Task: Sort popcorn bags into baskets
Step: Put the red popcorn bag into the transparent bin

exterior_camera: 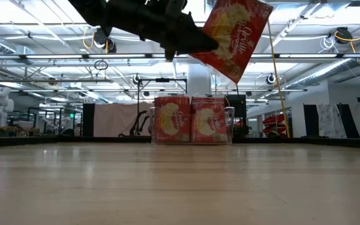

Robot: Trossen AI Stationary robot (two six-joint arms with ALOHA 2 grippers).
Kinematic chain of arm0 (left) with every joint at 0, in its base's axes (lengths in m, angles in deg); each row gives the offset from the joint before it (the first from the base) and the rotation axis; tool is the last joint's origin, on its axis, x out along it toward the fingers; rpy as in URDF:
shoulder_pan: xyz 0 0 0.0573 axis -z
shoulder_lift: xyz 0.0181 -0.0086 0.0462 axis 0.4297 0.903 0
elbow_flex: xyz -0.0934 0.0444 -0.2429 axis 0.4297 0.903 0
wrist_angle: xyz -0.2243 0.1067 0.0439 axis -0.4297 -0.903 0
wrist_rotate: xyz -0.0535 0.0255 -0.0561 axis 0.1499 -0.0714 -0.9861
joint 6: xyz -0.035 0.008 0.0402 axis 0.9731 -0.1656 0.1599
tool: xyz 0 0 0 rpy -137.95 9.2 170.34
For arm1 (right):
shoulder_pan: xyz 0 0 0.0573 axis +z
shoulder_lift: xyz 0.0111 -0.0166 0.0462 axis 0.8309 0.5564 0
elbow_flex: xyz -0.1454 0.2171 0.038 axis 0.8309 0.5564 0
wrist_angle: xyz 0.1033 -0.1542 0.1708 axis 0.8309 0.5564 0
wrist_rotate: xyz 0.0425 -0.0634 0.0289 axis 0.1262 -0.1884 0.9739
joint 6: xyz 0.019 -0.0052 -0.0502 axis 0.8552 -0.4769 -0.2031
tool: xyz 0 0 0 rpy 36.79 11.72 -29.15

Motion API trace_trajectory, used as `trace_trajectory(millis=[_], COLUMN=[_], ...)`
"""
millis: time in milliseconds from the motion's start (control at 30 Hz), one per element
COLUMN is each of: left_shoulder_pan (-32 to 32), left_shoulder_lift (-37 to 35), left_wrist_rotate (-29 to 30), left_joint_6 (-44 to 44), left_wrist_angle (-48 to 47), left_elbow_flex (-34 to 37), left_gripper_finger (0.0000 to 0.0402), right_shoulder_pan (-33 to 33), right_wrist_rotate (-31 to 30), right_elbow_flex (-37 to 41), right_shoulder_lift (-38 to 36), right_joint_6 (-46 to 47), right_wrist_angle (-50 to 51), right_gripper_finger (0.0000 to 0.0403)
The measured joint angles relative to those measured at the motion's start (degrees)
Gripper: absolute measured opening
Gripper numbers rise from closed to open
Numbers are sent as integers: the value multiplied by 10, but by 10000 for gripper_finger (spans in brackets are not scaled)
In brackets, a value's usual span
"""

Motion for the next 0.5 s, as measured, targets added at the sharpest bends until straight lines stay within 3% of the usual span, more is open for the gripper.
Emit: trace_trajectory(millis=[300,500], left_shoulder_pan=[1,1], left_shoulder_lift=[0,0], left_wrist_rotate=[-1,-2], left_joint_6=[1,11], left_wrist_angle=[14,17], left_elbow_flex=[0,0], left_gripper_finger=[29,34], right_shoulder_pan=[-1,-1], right_wrist_rotate=[-1,-1], right_elbow_flex=[0,10], right_shoulder_lift=[5,23], right_joint_6=[-12,-32], right_wrist_angle=[-5,-10], right_gripper_finger=[184,177])
